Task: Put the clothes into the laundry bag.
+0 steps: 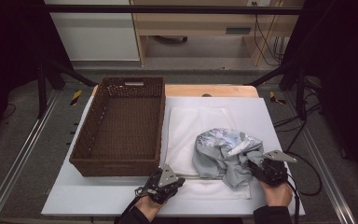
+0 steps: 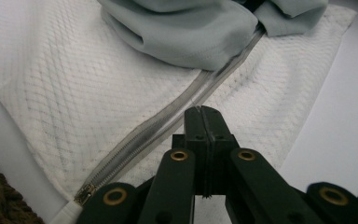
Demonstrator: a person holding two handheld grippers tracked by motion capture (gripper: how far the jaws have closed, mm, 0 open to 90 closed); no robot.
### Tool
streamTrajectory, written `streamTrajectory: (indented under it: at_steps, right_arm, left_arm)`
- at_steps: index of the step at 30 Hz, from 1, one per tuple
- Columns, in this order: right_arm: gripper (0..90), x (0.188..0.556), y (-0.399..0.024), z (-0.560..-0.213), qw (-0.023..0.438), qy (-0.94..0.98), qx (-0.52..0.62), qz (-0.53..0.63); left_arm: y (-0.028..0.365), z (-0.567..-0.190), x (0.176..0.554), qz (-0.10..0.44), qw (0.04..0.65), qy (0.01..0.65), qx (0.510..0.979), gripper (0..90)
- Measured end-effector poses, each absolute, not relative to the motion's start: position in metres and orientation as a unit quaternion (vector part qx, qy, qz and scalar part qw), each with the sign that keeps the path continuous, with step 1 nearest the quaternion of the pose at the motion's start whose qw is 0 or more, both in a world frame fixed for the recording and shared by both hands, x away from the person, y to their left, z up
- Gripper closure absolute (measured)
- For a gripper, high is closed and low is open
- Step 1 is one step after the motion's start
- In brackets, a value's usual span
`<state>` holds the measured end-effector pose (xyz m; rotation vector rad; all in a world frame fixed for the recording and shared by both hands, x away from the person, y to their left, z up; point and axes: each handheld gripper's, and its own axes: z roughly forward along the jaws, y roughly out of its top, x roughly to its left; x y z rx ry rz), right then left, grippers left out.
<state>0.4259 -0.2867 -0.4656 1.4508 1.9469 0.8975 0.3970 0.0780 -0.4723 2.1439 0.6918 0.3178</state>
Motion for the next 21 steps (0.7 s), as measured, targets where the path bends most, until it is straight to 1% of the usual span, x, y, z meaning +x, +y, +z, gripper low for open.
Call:
streamTrajectory:
  at_steps: [1, 2, 4, 5, 6, 8, 9, 11, 13, 14, 15, 16, 17, 18, 19, 20, 21]
  right_arm:
    - [46.1, 0.424, -0.287, -0.462, 0.276, 0.719, 0.542, 0.337]
    - [46.1, 0.424, -0.287, -0.462, 0.276, 0.719, 0.542, 0.337]
    - [34.4, 0.414, -0.287, -0.443, 0.301, 0.71, 0.533, 0.349]
    - [34.4, 0.414, -0.287, -0.443, 0.301, 0.71, 0.533, 0.349]
    - [31.1, 0.407, -0.284, -0.429, 0.312, 0.704, 0.521, 0.368]
    - [27.9, 0.399, -0.275, -0.417, 0.322, 0.701, 0.503, 0.39]
    - [26.7, 0.398, -0.271, -0.413, 0.32, 0.703, 0.495, 0.398]
    - [24.3, 0.397, -0.253, -0.408, 0.295, 0.719, 0.468, 0.421]
    - [22.7, 0.4, -0.237, -0.412, 0.263, 0.737, 0.448, 0.433]
    - [22.7, 0.4, -0.237, -0.412, 0.263, 0.737, 0.448, 0.433]
    - [20.9, 0.411, -0.218, -0.427, 0.229, 0.757, 0.439, 0.425]
    - [20.6, 0.417, -0.211, -0.436, 0.223, 0.766, 0.439, 0.413]
    - [20.6, 0.417, -0.211, -0.436, 0.223, 0.766, 0.439, 0.413]
    - [20.1, 0.426, -0.199, -0.453, 0.216, 0.778, 0.443, 0.389]
    - [20.1, 0.426, -0.199, -0.453, 0.216, 0.778, 0.443, 0.389]
    - [19.8, 0.433, -0.19, -0.465, 0.207, 0.781, 0.459, 0.37]
    - [19.2, 0.435, -0.188, -0.469, 0.206, 0.783, 0.46, 0.364]
  left_arm:
    - [0.078, -0.472, 0.397, 0.127, 0.42, 0.276, 0.855, 89.1]
    - [0.078, -0.473, 0.398, 0.125, 0.416, 0.276, 0.857, 89.1]
    - [0.077, -0.475, 0.399, 0.117, 0.409, 0.283, 0.86, 89.1]
    - [0.077, -0.475, 0.399, 0.117, 0.409, 0.283, 0.86, 89.2]
    - [0.076, -0.475, 0.399, 0.115, 0.401, 0.285, 0.863, 89.2]
    - [0.075, -0.475, 0.398, 0.12, 0.393, 0.283, 0.867, 89.1]
    - [0.074, -0.475, 0.397, 0.124, 0.39, 0.283, 0.867, 89.1]
    - [0.073, -0.475, 0.396, 0.125, 0.389, 0.284, 0.867, 89.1]
    - [0.072, -0.476, 0.396, 0.125, 0.388, 0.287, 0.867, 89.1]
    - [0.072, -0.477, 0.396, 0.125, 0.388, 0.289, 0.866, 89.1]
    - [0.071, -0.477, 0.396, 0.125, 0.388, 0.287, 0.867, 89.1]
    - [0.071, -0.477, 0.396, 0.125, 0.388, 0.287, 0.867, 89.1]
    - [0.071, -0.477, 0.396, 0.127, 0.388, 0.286, 0.867, 89.1]
    - [0.07, -0.477, 0.396, 0.129, 0.387, 0.286, 0.867, 89.1]
    - [0.07, -0.477, 0.396, 0.129, 0.387, 0.286, 0.867, 89.1]
    - [0.07, -0.478, 0.397, 0.128, 0.384, 0.287, 0.868, 89.1]
    - [0.07, -0.479, 0.397, 0.13, 0.381, 0.287, 0.869, 89.1]
